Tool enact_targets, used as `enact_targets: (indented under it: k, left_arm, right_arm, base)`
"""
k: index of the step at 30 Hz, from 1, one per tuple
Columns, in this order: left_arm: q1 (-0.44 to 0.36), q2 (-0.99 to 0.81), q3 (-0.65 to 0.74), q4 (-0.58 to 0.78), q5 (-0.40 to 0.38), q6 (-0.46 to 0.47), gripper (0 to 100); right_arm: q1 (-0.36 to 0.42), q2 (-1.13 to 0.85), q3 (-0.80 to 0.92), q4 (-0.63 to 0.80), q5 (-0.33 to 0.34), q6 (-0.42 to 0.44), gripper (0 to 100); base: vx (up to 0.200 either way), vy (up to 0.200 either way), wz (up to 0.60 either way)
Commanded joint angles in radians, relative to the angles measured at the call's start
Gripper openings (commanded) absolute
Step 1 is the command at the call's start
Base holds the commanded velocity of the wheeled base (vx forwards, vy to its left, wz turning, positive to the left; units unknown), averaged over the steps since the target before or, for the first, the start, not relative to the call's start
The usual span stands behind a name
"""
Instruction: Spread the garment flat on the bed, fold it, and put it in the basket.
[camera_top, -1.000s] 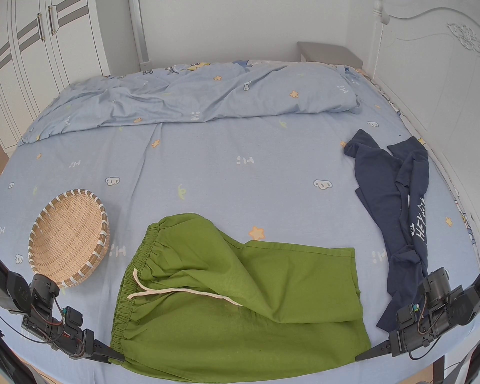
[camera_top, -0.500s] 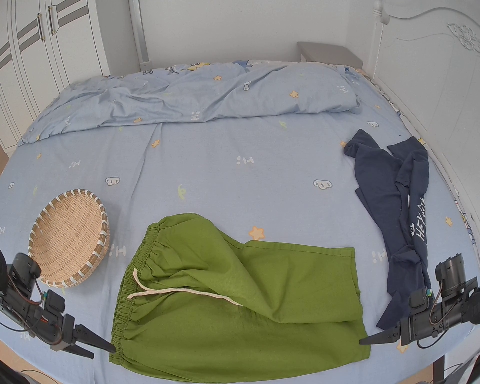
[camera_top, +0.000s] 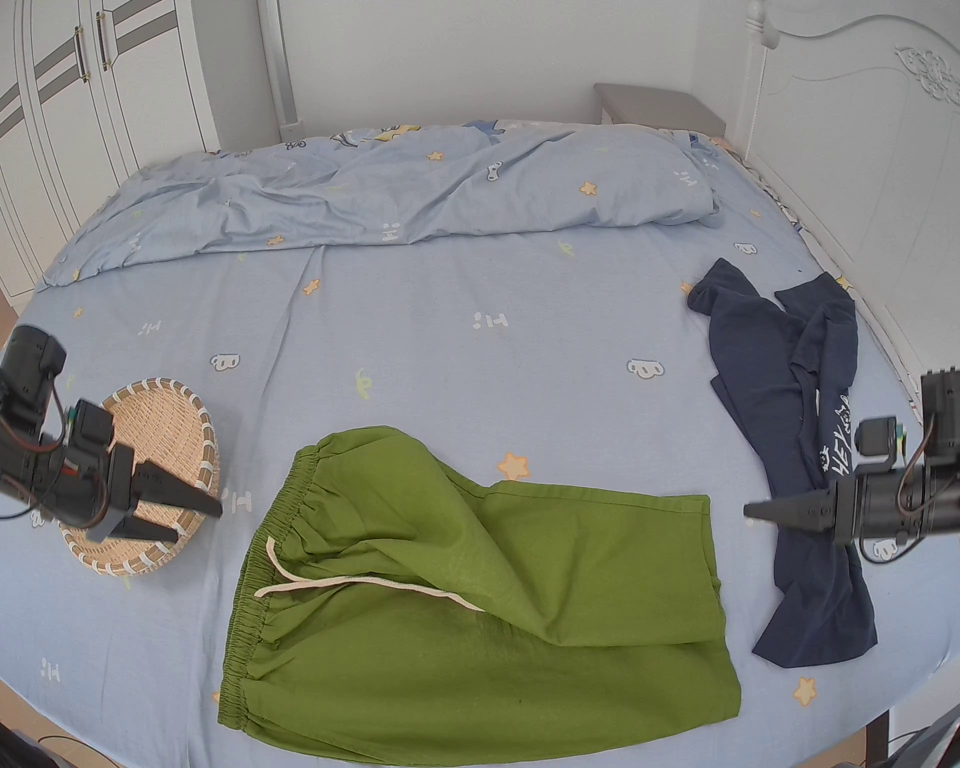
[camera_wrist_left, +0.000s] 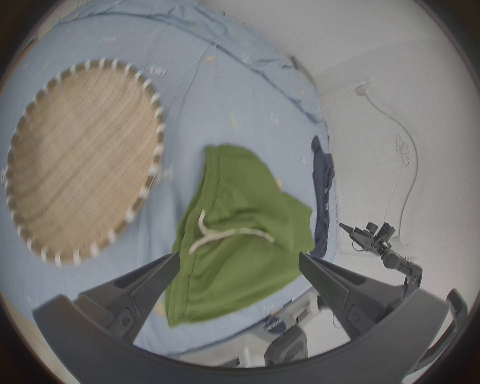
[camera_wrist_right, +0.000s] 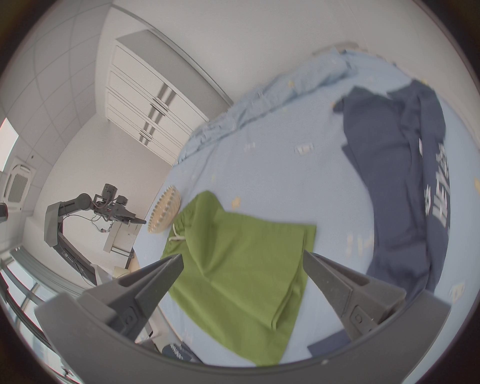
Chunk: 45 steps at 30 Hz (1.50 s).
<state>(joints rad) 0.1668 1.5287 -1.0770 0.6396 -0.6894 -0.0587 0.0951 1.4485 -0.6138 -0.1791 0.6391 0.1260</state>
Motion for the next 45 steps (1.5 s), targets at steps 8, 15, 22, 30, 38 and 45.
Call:
enact_targets:
  k: [8,15,22,30,38,45]
  left_arm:
    - [-0.178,0.386,-0.351,-0.281,0.005,-0.279,100]
    - [-0.184,0.492,-0.386,-0.305,0.027,-0.289,100]
    - [-0.182,0.524,-0.394,-0.35,0.068,-0.293,100]
    - [-0.182,0.614,-0.428,-0.377,0.093,-0.294,100]
    - [-0.165,0.668,-0.462,-0.376,0.096,-0.297,100]
    - [-0.164,0.682,-0.465,-0.371,0.082,-0.3,100]
  right_arm:
    - [0.017,0.046,-0.159,-0.002,-0.004,0.003,100]
    - [0.011,0.058,-0.139,-0.057,0.002,0.0,100]
    - [0.015,0.052,-0.136,-0.057,0.002,0.001,100]
    - [0.017,0.058,-0.136,-0.057,0.002,0.003,100]
    - [0.018,0.058,-0.135,-0.057,0.002,0.004,100]
    - [0.017,0.059,-0.136,-0.057,-0.001,0.004,100]
  base:
    - [0.0,0.0,0.0]
    - [0.0,0.0,0.0]
    - [0.0,0.0,0.0]
    - [0.0,0.0,0.0]
    - [0.0,0.0,0.0]
    - [0.0,0.0,0.0]
